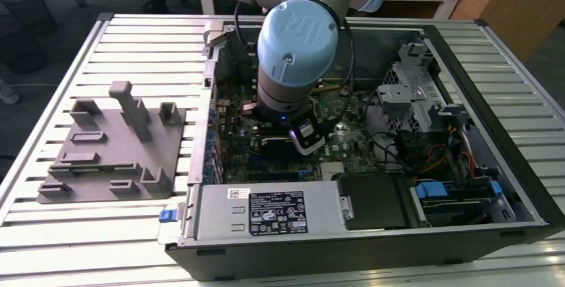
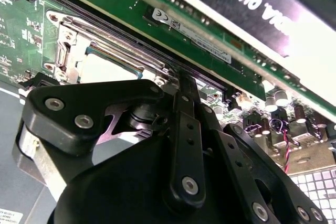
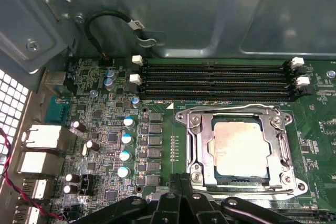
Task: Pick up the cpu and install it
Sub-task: 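Install the second cpu locking lever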
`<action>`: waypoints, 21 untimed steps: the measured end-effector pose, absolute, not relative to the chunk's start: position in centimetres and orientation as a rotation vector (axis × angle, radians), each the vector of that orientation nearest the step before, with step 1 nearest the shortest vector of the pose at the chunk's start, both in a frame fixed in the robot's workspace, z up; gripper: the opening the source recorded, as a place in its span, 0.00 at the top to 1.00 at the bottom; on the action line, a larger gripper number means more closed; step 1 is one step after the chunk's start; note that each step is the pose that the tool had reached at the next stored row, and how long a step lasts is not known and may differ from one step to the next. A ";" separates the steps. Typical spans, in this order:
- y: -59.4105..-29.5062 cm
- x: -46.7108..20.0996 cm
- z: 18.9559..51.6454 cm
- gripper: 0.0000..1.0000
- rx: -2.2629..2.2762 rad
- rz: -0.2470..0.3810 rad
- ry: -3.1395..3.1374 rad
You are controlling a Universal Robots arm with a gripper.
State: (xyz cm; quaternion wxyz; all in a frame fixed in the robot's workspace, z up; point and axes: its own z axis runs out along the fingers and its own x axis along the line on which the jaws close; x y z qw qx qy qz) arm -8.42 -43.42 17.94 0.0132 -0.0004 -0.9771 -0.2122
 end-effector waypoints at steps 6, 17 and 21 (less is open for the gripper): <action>-43.3 -8.4 18.0 0.89 -0.001 -0.656 -3.045; -43.3 -8.7 18.0 0.89 0.056 -0.653 -3.037; -43.1 -8.7 18.0 0.89 0.058 -0.653 -3.037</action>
